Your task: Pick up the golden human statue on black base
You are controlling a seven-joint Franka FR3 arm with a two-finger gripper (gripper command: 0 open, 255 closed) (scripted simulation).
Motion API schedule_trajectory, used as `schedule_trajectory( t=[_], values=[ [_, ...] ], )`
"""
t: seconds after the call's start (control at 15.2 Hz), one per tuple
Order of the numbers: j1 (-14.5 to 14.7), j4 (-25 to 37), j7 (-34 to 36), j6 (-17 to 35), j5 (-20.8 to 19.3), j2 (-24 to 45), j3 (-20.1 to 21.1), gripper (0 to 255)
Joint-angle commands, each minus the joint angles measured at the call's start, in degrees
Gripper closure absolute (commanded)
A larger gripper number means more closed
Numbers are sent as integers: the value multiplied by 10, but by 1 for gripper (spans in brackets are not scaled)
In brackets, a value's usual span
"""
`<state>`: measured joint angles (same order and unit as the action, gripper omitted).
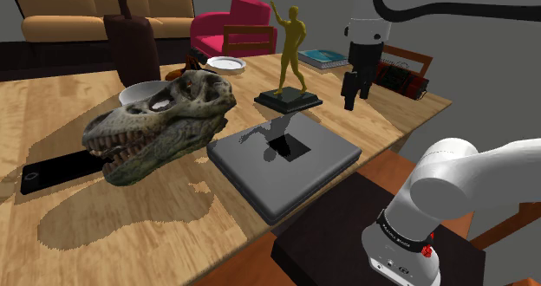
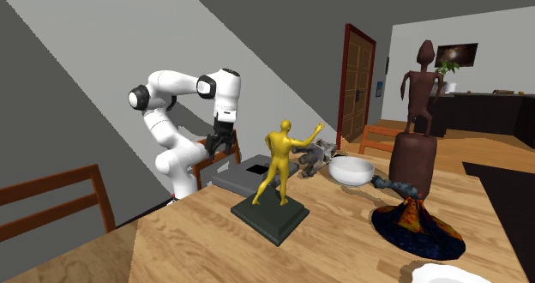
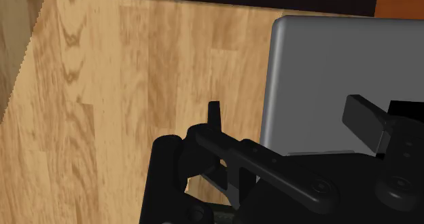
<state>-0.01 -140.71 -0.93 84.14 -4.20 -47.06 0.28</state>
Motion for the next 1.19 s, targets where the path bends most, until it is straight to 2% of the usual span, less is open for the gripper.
schedule_trajectory(
  t=[0.0,0.53,1.12],
  values=[
    [0,0,0,0,0,0,0,0],
    [-6,136,-22,57,-10,131,-22,0],
    [-8,323,-51,80,-4,270,-44,0]
  ],
)
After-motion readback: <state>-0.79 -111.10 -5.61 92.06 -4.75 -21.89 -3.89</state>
